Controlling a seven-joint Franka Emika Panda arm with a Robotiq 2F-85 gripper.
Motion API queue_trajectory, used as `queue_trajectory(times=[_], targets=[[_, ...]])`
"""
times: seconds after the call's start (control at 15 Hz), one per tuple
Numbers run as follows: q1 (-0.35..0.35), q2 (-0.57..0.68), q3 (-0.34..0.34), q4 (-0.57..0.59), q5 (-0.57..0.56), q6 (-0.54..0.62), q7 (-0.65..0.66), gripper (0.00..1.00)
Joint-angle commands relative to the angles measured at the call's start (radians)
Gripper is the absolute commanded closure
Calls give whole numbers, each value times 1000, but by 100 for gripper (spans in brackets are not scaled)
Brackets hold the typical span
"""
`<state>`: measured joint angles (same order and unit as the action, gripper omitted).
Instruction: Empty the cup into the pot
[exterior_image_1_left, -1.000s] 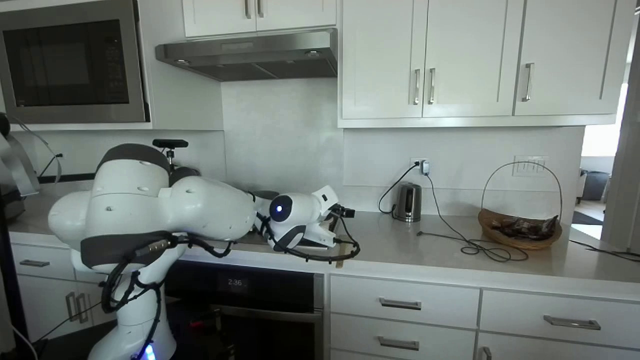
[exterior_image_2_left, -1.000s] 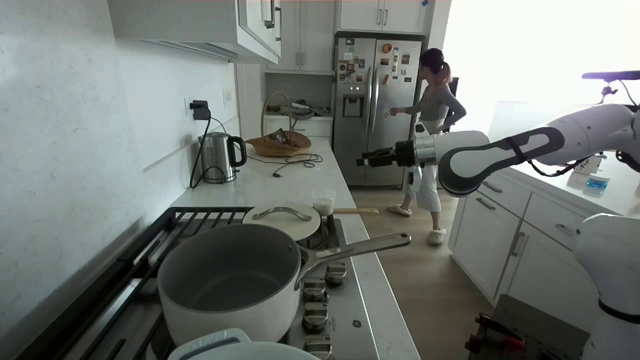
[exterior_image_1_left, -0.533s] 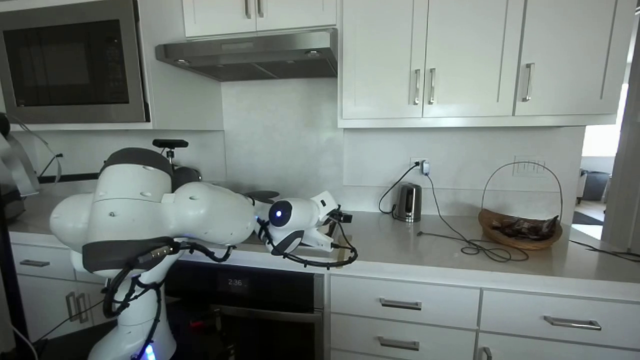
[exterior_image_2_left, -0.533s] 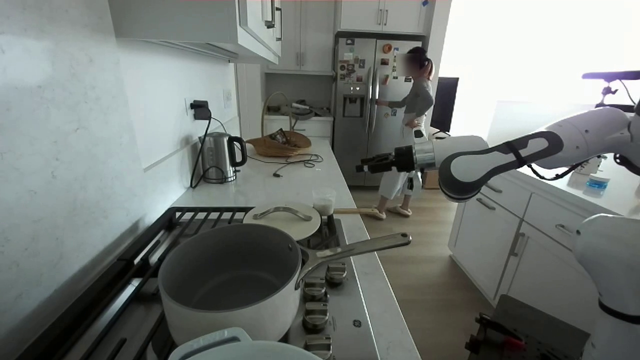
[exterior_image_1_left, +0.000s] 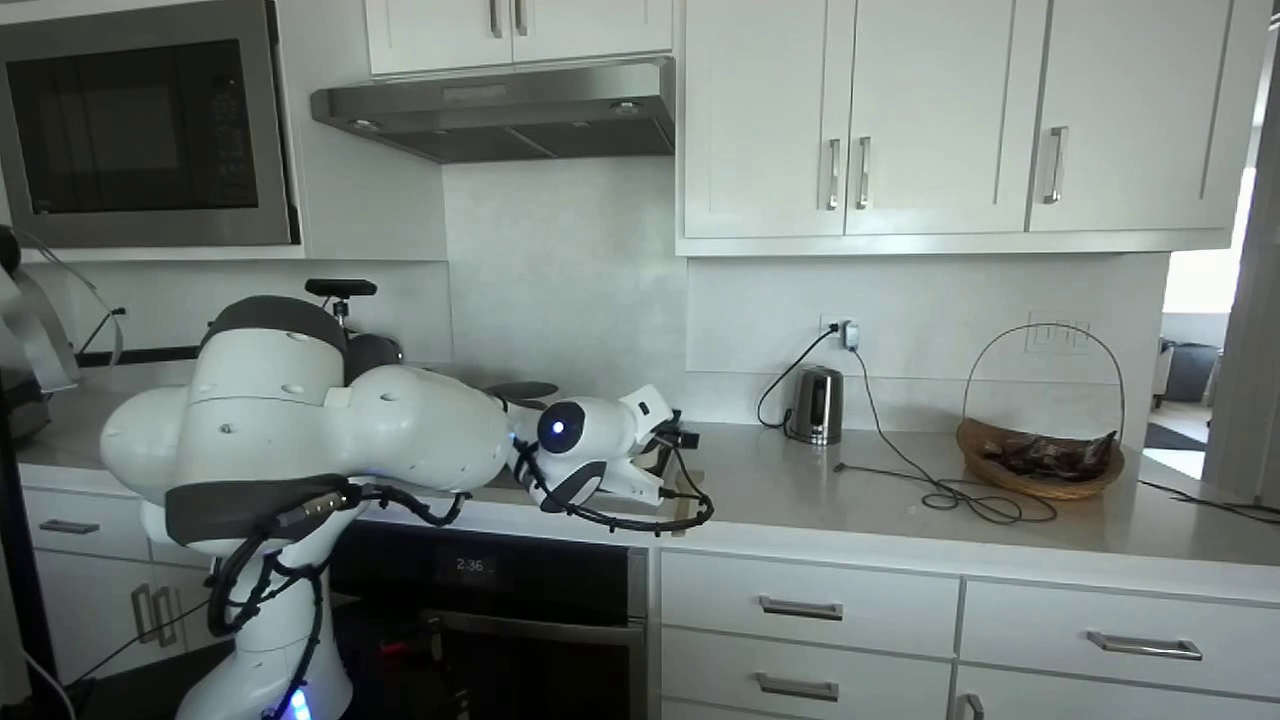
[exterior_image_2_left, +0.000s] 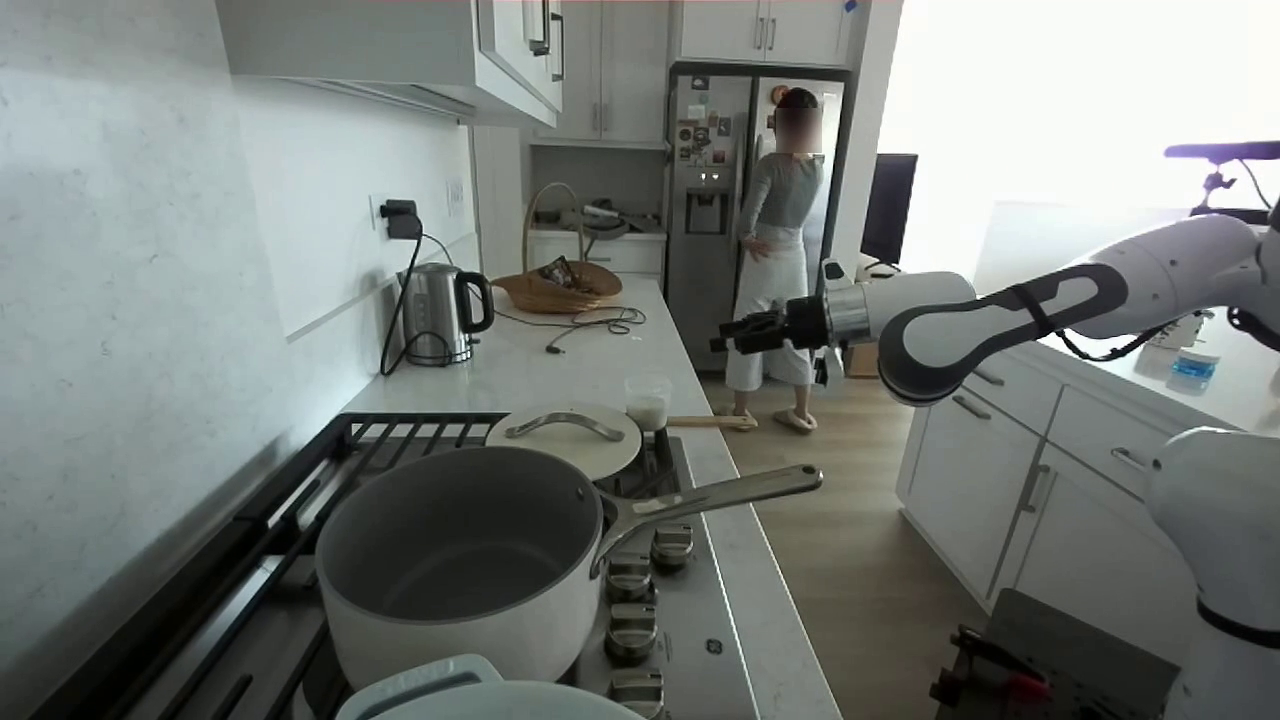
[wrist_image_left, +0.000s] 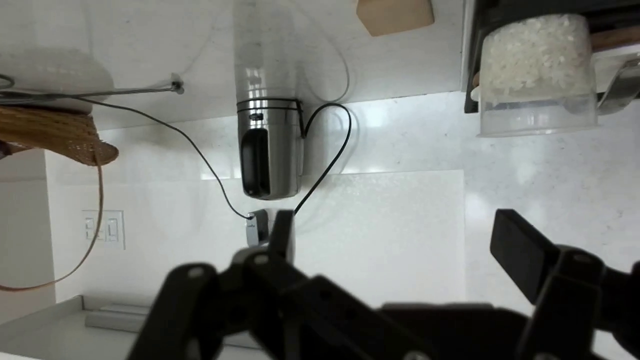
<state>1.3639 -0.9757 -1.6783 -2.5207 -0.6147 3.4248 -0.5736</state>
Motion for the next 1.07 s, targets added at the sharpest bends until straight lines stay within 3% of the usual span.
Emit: queue_trajectory(times=[0.0,0.2,0.47,0.67,1.0], targets=[[13,-43,-19,-47,-60,-66,-76,0],[22,-80,-36,-82,-133,-101,-159,0],[34,-99,-84,-93,-219,61,-266,0],[26,-157,-101,-74,-274,30,-294,0],[111,-210,-151,-42,-308,30,-308,0]])
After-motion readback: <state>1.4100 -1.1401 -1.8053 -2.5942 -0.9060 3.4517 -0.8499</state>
